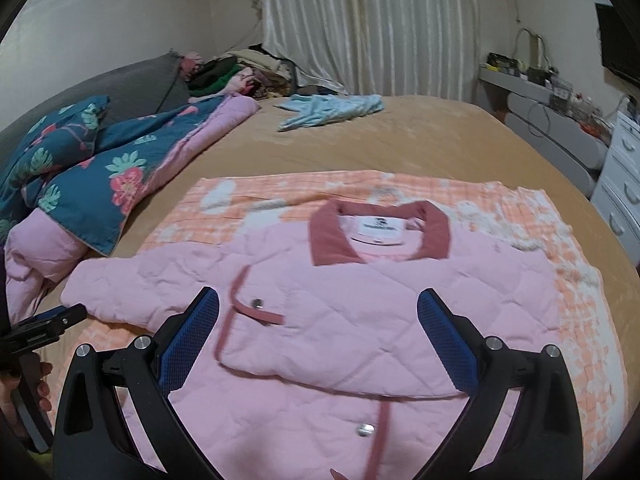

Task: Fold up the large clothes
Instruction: 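Move the left tool to the other sleeve cuff and grasp it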

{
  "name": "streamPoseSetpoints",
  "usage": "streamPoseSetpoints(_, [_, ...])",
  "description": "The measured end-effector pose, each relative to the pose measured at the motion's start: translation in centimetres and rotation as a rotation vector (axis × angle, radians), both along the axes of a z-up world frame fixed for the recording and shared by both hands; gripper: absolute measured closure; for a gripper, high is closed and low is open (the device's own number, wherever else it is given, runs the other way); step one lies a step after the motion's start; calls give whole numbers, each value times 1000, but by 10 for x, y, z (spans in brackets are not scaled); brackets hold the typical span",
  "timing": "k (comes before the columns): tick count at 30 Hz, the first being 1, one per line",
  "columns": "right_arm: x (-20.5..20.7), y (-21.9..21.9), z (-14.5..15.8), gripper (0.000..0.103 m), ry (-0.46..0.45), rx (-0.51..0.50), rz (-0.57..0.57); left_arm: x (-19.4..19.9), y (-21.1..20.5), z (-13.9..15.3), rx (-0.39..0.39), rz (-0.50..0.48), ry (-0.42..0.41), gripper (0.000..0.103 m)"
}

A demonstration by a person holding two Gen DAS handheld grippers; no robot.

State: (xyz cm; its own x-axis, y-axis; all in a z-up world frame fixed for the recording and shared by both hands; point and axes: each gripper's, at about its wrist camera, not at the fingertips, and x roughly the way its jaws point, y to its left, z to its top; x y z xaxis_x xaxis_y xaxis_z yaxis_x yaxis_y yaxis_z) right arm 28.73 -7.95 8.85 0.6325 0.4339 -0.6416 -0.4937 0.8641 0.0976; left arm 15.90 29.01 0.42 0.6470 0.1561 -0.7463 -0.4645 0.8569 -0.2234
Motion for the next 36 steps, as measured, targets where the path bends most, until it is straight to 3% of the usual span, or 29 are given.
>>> streamPoseSetpoints(10, [-22,75,9,4,-27,-11,122,-21,51,-6,-23,125,-22,9])
streamPoseSetpoints(20, [-42,150,-7,4,-14,-40,252,-32,100,-22,-18,262,17,9])
streamPoseSetpoints(31, [-58,231,-46,4,28,-131,403,-48,158,-54,-103,438,50,9])
streamPoseSetpoints(36, [-60,258,-66,4,58,-168,447,-43,183,-84,-193,486,35,9])
